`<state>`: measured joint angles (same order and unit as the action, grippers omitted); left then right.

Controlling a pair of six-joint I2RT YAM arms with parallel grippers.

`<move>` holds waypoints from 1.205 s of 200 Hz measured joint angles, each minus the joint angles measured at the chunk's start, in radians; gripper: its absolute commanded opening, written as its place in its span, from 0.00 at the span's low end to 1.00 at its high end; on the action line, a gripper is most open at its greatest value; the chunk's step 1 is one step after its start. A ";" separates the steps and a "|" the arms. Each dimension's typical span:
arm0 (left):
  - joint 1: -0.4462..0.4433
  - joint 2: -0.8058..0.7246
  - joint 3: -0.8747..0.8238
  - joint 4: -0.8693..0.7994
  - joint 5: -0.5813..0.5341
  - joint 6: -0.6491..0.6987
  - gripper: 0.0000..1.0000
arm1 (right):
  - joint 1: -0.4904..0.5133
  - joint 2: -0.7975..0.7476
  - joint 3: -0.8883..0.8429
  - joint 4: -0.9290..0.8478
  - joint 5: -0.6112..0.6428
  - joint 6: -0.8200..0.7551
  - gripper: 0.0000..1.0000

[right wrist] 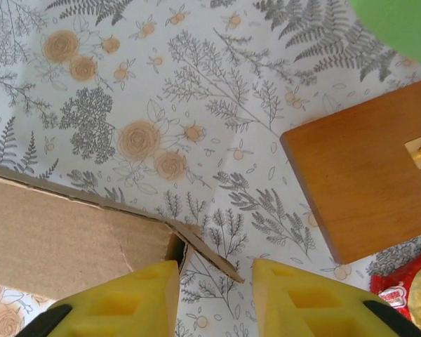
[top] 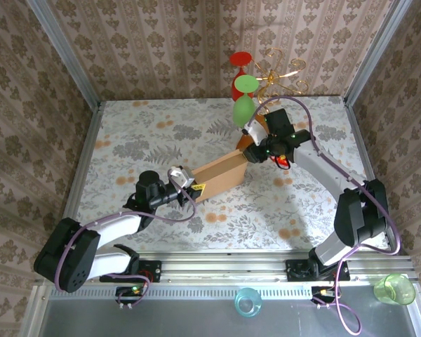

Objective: Fold the paper box

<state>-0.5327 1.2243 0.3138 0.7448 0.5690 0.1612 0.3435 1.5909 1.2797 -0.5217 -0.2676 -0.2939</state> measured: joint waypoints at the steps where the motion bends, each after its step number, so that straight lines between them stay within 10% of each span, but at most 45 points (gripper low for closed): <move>1: 0.000 0.000 0.000 0.000 0.000 0.000 0.39 | 0.000 0.002 0.002 -0.002 -0.001 -0.001 0.28; 141: 0.005 0.005 0.000 0.000 0.005 0.000 0.39 | 0.001 0.022 0.032 -0.021 -0.067 -0.012 0.00; 241: 0.011 0.007 0.000 0.000 0.007 0.000 0.38 | 0.023 0.017 0.032 -0.021 -0.047 0.079 0.00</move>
<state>-0.5217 1.2316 0.3138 0.7448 0.5758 0.1608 0.3664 1.6081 1.3121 -0.5423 -0.3145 -0.2146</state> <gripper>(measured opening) 0.417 0.043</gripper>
